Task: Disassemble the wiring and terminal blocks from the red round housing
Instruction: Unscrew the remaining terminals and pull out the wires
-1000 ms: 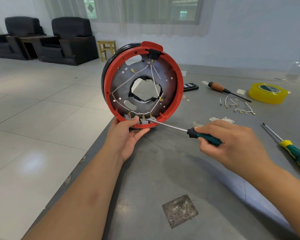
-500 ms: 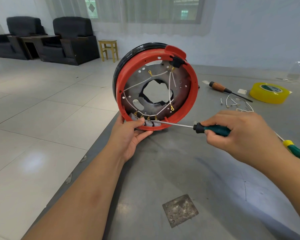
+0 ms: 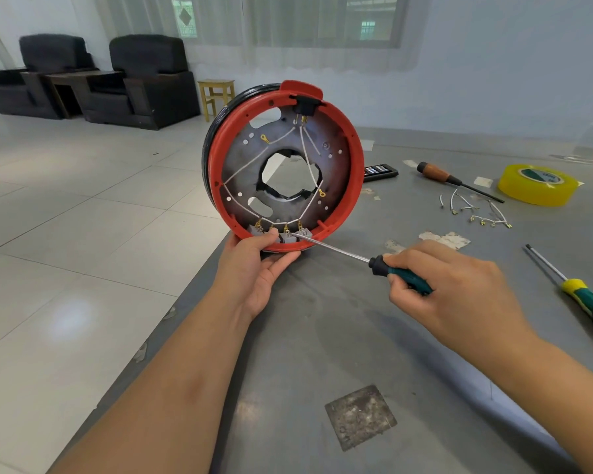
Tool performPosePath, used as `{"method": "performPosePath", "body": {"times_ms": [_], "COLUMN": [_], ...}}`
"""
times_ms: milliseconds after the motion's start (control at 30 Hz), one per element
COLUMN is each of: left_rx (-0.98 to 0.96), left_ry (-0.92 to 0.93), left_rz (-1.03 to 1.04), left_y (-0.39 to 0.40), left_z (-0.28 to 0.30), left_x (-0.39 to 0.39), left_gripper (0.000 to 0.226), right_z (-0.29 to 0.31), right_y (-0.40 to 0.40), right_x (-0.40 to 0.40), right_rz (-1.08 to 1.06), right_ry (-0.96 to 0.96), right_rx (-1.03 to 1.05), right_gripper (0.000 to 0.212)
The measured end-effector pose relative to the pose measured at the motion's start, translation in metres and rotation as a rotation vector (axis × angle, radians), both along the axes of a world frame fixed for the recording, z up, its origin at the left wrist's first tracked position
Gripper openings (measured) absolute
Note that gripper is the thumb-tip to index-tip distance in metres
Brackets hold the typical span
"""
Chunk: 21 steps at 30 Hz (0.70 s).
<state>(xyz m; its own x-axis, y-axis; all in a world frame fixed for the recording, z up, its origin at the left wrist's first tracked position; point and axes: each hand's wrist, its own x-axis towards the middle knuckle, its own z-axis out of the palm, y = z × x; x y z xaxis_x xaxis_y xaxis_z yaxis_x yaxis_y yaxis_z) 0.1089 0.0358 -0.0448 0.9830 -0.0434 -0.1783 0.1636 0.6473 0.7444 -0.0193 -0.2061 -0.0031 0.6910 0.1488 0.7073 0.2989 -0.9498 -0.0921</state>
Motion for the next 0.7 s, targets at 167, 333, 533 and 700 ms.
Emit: {"method": "performPosePath", "body": {"times_ms": [167, 333, 533, 700], "left_rx": [-0.041, -0.098, -0.061, 0.007], "left_ry": [0.022, 0.047, 0.023, -0.018], "left_rz": [0.033, 0.046, 0.003, -0.075], "left_y": [0.0, 0.0, 0.003, 0.002], "left_z": [0.0, 0.001, 0.001, 0.003], "left_x": [0.001, 0.0, -0.001, -0.001], "left_gripper": [0.028, 0.032, 0.037, 0.041], "right_z": [-0.005, -0.011, 0.012, 0.034], "right_y": [0.004, 0.01, -0.001, -0.025], "right_x": [-0.001, -0.004, 0.001, 0.006], "right_rz": [0.016, 0.03, 0.044, 0.081], "right_ry": [-0.022, -0.042, 0.135, 0.339], "right_rx": [-0.045, -0.051, 0.114, 0.363], "right_gripper": [0.022, 0.019, 0.019, 0.017]}}
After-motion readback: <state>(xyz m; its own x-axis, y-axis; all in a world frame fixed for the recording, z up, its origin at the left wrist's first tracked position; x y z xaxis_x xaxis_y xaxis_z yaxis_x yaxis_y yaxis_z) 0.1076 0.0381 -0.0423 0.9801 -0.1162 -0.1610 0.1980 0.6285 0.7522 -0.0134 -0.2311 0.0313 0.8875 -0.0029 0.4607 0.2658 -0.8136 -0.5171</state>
